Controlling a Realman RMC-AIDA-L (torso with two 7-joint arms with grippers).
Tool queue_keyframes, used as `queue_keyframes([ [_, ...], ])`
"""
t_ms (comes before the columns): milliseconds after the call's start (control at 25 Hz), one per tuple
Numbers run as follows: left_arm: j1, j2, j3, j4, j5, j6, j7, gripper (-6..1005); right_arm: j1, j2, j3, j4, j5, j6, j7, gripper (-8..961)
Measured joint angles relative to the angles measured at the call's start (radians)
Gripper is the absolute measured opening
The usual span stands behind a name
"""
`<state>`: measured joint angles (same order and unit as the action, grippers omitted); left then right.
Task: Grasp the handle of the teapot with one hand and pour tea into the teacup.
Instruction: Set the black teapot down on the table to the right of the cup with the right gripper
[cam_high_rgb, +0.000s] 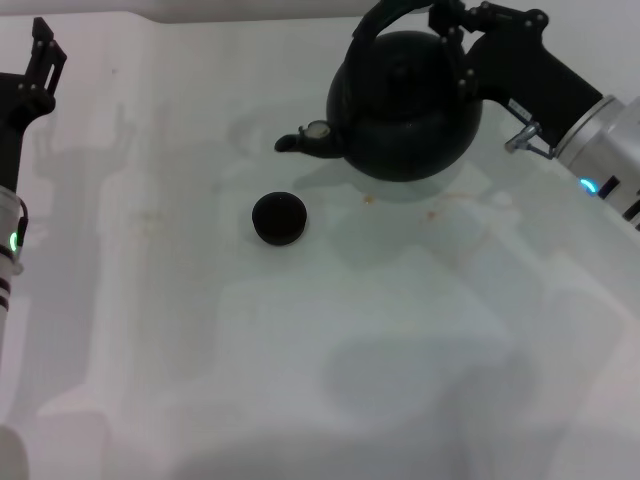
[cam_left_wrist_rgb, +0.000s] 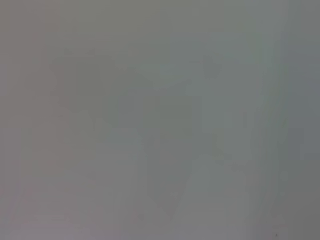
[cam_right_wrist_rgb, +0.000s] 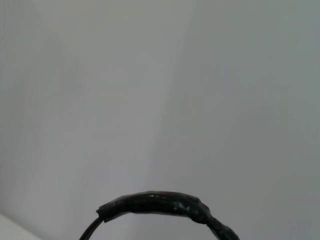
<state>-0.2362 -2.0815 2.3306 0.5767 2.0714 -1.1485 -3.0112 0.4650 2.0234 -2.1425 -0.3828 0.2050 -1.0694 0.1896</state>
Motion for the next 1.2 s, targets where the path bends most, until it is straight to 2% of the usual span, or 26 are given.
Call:
queue_keyframes([
  [200,0.001,0.000,0.000,0.000,-0.001,-0.005,0.000,880,-0.020,-0.003,0.001,0.038,0.041,-0.034,0.063,132],
  [440,0.000,0.000,-0.004,-0.002,-0.001,-0.006,0.000,880,-0.073,-0.006,0.001,0.133,0.050,-0.182,0.115,135],
  [760,-0.011,0.001,-0.009,-0.010,-0.001,-0.007,0.000,879,-0.150,-0.005,-0.011,0.152,0.045,-0.176,0.118,139],
  [1200,-0.011,0.003,-0.011,-0.014,-0.001,-0.008,0.000,878,-0.164,-0.003,-0.037,0.156,0.041,-0.172,0.171,145],
])
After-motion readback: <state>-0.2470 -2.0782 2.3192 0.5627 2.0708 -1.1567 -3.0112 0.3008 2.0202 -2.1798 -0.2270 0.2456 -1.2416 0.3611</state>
